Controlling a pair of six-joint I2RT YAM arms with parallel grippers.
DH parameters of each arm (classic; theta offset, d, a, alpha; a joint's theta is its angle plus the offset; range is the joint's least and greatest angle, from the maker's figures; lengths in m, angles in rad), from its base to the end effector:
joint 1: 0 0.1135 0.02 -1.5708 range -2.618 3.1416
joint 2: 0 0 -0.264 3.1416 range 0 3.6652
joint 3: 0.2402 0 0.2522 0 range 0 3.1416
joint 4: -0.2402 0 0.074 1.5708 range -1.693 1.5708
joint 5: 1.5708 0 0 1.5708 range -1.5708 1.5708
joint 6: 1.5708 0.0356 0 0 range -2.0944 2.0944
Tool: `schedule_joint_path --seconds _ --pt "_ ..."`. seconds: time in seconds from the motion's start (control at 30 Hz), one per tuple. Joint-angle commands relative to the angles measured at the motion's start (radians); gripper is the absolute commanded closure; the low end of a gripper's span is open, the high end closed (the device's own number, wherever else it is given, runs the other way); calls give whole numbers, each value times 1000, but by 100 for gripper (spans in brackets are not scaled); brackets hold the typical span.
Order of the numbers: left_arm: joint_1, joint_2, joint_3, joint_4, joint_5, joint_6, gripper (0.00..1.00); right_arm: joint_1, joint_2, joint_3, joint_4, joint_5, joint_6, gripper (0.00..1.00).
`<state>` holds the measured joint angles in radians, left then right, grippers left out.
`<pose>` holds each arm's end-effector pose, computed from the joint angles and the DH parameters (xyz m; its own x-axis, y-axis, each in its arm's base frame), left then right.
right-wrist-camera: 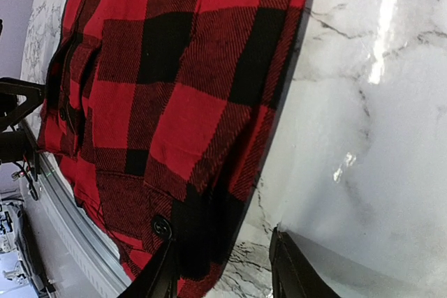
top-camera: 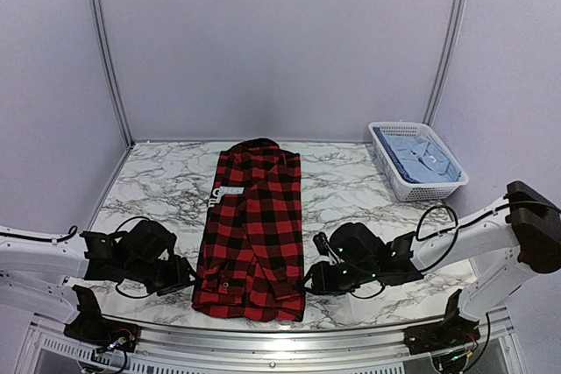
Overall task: Fold and stack the long sleeve shirts
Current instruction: Pick up the rectangle-folded shirt from the center of the board.
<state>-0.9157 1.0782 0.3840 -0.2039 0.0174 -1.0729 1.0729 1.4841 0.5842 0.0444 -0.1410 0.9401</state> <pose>0.1153 -0.1511 0.1498 -0.9300 -0.2314 -0.2856 -0.0368 0.8317 -0.5539 0.1236 0.2379 0.1395 -0.9507 -0.0746 -0.3011 -0.2478 0.7667 0.5922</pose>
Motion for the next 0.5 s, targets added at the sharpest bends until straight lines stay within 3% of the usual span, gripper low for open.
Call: schedule_joint_path --seconds 0.0,0.23,0.47 --pt "38 -5 -19 70 88 43 46 19 -37 -27 62 -17 59 59" --pt "52 74 -3 97 150 72 43 57 -31 -46 76 -7 92 59" --pt "49 158 13 53 165 73 52 63 -5 -68 134 -22 132 62"
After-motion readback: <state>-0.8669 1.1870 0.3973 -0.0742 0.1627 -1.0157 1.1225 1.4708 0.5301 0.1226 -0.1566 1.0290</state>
